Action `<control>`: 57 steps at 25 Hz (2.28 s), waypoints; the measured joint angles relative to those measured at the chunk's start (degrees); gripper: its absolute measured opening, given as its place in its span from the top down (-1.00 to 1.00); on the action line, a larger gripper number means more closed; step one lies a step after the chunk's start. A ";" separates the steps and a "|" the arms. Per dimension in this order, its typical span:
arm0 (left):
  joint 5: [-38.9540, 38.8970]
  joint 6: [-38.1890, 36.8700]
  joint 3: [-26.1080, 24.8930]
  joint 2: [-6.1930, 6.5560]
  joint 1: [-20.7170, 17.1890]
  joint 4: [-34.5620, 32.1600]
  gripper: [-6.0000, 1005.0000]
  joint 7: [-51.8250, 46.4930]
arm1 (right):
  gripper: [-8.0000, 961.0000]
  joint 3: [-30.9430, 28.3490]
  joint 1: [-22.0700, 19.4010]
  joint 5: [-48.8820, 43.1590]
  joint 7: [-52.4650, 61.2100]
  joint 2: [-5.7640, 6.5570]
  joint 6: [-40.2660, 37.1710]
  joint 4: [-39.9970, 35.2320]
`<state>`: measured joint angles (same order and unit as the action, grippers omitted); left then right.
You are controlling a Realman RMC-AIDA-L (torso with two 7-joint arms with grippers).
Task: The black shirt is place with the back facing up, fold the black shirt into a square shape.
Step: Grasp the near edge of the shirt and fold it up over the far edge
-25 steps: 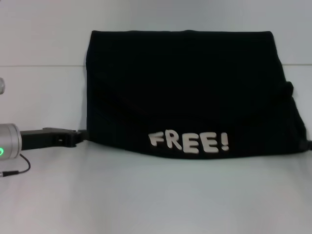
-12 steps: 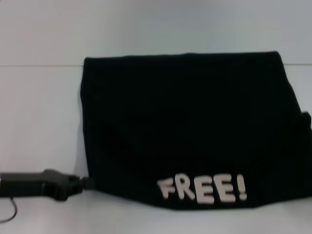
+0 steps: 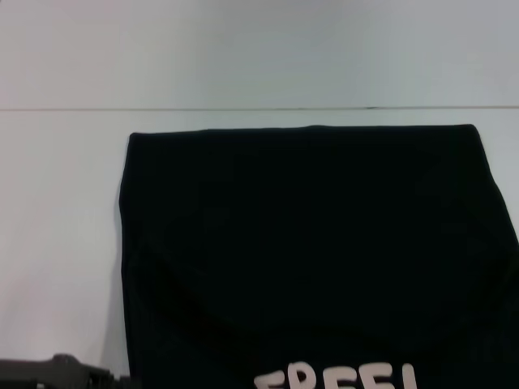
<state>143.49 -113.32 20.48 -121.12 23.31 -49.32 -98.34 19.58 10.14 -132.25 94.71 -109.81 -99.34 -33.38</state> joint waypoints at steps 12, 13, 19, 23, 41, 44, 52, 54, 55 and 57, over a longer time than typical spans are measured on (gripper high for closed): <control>1.36 -3.34 -0.53 -0.35 -0.41 0.11 0.99 1.14 | 0.90 -4.90 0.56 -5.09 -1.88 0.02 -3.54 -0.14; 1.10 -3.34 -0.64 -0.17 0.11 0.15 0.99 1.13 | 0.89 -5.80 1.21 -4.92 -1.89 0.09 -3.97 -0.41; -2.25 1.65 -4.17 2.74 7.90 1.38 0.99 -3.12 | 0.89 -14.10 7.53 -4.78 -1.15 0.23 -5.11 -3.35; -3.47 8.52 -4.45 4.43 12.56 3.81 0.99 -6.27 | 0.89 -17.68 13.00 -4.76 -0.12 0.94 -3.21 -3.79; -3.53 56.21 8.19 4.70 24.77 14.07 0.99 -13.10 | 0.87 -7.96 31.56 -4.77 13.29 0.52 34.61 6.53; -3.54 61.18 11.04 3.62 25.31 14.48 0.99 -13.11 | 0.87 -6.02 33.95 -4.77 14.09 -0.31 41.43 8.32; -3.68 68.13 13.88 2.70 26.68 14.53 0.99 -13.15 | 0.86 -3.98 37.79 -4.77 14.50 -1.25 48.48 8.72; -3.70 69.35 13.89 2.67 27.09 14.59 0.99 -13.16 | 0.86 -3.71 38.32 -4.77 14.76 -1.11 49.17 8.61; -3.71 69.85 13.90 2.69 27.37 14.65 0.99 -13.16 | 0.86 -3.56 38.60 -4.77 14.86 -0.95 49.50 8.58; -3.72 70.64 13.92 2.78 27.71 14.72 0.99 -13.17 | 0.85 -3.43 39.01 -4.75 14.91 -0.73 50.07 8.63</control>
<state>139.76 -42.68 34.40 -118.34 51.02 -34.60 -111.51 16.15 49.15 -137.00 109.63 -110.54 -49.27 -24.76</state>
